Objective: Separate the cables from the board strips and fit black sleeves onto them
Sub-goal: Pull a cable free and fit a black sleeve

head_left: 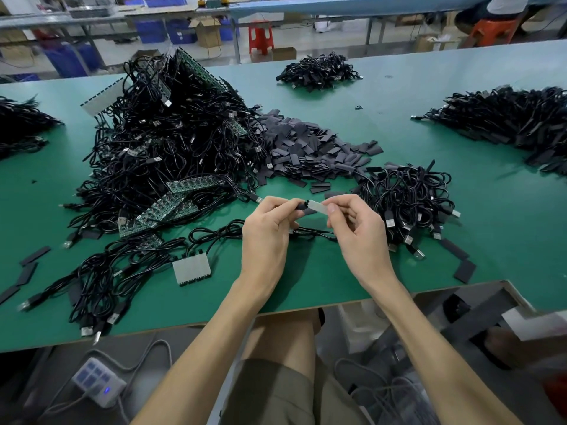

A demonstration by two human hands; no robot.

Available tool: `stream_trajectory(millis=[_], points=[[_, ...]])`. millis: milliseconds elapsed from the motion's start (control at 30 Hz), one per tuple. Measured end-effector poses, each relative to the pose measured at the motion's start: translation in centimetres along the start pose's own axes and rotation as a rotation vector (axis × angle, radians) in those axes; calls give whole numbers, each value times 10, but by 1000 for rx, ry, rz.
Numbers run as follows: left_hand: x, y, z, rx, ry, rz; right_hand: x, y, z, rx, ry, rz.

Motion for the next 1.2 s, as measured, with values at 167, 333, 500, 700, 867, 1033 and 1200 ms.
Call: stream_trajectory(millis=[167,333,500,700,867,1033,1200], points=[[-2,1,5,-38,-61,5,0,0,-2,23,7,10],[4,0,0,-157,-250,34,0,-2,-2,52,11,3],[9,-3,5,-14,-94,-100,-1,0,2,69,-16,10],[14,-4,12,147,55,-187,3,0,3,72,-3,-47],[11,-2,12,124,25,-133,1,1,3,101,85,-55],[14,-3,9,131,57,-148,0,2,4,103,82,-78],[18,-4,4,91,34,-199,0,2,5,114,104,-68]])
Point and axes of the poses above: each hand's wrist, its own y-axis towards the middle knuckle, its own x-axis out of the palm, z = x × y, the point moved 6 cm from there along y, towards the middle knuckle, and after that the axes turned 14 degrees about x, right-handed, at the moved point
